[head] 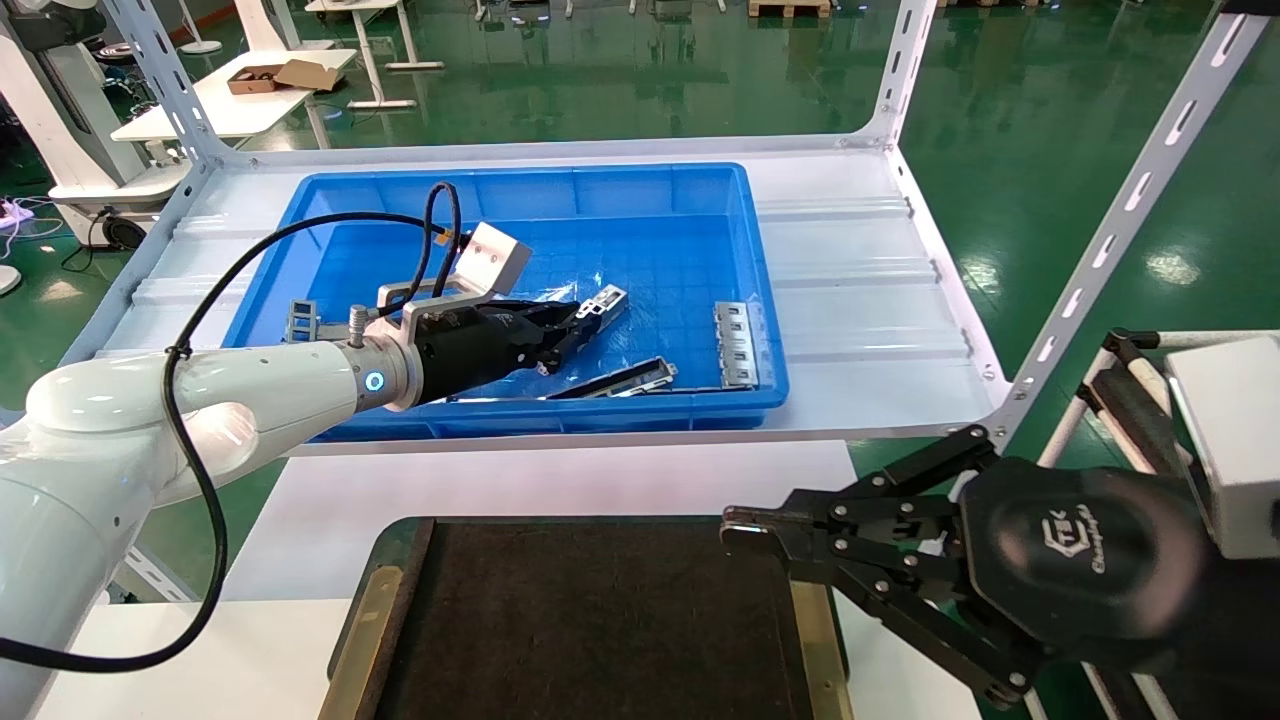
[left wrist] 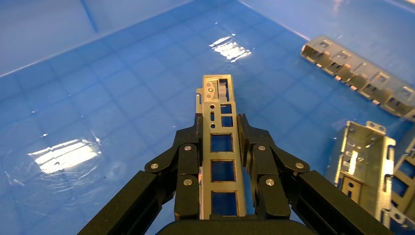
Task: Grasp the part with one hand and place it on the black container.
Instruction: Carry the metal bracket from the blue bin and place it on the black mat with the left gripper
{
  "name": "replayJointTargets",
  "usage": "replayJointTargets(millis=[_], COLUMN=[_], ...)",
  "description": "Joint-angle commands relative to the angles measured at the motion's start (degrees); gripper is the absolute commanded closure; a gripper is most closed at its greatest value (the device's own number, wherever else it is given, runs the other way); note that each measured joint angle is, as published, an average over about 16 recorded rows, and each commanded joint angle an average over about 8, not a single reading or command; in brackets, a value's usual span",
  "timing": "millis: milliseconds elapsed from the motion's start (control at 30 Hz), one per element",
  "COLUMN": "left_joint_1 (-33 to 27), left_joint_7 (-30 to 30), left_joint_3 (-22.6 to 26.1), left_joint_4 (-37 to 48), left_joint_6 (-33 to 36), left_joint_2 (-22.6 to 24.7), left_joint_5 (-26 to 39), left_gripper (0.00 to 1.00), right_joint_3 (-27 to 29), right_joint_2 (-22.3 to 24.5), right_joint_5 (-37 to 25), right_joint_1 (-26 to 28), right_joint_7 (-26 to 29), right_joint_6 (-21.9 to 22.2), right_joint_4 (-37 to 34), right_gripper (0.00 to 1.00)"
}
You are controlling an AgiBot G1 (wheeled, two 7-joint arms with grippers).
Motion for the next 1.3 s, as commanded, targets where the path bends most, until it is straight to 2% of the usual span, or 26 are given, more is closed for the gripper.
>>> replayJointTargets(millis=[33,333,700,900,1100,1300], left_joint_1=[-0.12,-1.61,0.43,5.27,12.63,21.78], left_joint_7=[-0.10,0.18,-2.49,-6.05,-11.45,-17.55], left_joint_3=[-0.20,-2.23,-4.31,-5.01,-5.80,-6.67], left_joint_4=[-0.16,-2.02,-8.13,-16.48,-29.55,-42.84], left_joint_6=[0.46,8.08,24.12,31.32,37.02,38.83], left_joint_2=[-0.14,-2.88,-9.72,-13.84,-18.40,-22.96], left_joint_5=[-0.40,-3.68,-7.83,-10.05,-13.42,-17.05], left_gripper=[1.00,1.00,1.00,1.00,1.00,1.00], right_joint_3=[-0.01,-0.03,-0.06,-0.08,-0.09,-0.11], right_joint_2=[0.00,0.01,0.02,0.03,0.04,0.04], right_joint_5=[0.00,0.02,0.04,0.05,0.06,0.08], right_joint_1=[0.00,0.01,0.01,0.02,0.02,0.02], right_joint_7=[0.00,-0.02,-0.03,-0.04,-0.05,-0.05], right_joint_6=[0.00,0.01,0.03,0.03,0.04,0.05], right_joint_4=[0.00,0.00,0.00,0.00,0.00,0.00], right_gripper=[1.00,1.00,1.00,1.00,1.00,1.00])
